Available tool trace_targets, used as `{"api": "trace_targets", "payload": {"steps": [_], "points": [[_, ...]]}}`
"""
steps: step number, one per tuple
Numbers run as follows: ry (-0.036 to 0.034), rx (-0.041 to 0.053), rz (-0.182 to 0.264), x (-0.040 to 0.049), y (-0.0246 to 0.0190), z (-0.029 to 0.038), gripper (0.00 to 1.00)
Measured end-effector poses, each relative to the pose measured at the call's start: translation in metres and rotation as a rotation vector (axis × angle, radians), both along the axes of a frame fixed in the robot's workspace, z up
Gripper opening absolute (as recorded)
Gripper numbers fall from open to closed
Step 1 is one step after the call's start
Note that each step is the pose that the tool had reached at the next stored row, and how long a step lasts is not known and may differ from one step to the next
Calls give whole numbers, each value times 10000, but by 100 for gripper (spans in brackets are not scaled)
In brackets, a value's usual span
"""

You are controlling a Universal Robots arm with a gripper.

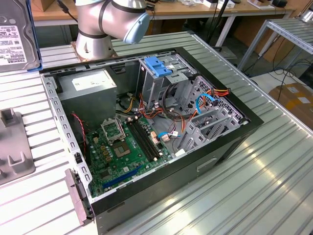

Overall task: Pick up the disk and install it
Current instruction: 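Pick up the disk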

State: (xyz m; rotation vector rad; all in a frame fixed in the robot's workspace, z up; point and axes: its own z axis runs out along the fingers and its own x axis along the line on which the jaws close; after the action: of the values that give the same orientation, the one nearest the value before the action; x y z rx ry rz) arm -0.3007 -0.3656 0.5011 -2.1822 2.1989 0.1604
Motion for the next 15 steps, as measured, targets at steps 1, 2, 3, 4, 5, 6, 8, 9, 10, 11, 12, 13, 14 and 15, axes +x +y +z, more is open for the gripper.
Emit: {"api": "trace_targets", "payload": {"steps": [1, 2, 3, 4, 5, 6, 8, 9, 10, 11, 12, 13, 14, 15], "points": [[0, 0, 0, 5, -1, 0, 37], [1, -1, 0, 11, -2, 0, 37], [0, -1, -1, 20, -5, 0, 37], [0, -1, 0, 28, -6, 0, 37], [0, 0, -1, 36, -7, 0, 37], [0, 0, 0, 43, -8, 0, 37], [0, -1, 0, 56, -10, 0, 37], [0, 0, 0, 62, -11, 0, 37], [1, -1, 0, 72, -12, 0, 37], [0, 0, 0, 76, -13, 0, 37], [0, -1, 0, 82, -14, 0, 37], [0, -1, 0, 89, -15, 0, 37], [0, 0, -1, 93, -15, 0, 37], [0, -1, 0, 100, -16, 0, 37]]}}
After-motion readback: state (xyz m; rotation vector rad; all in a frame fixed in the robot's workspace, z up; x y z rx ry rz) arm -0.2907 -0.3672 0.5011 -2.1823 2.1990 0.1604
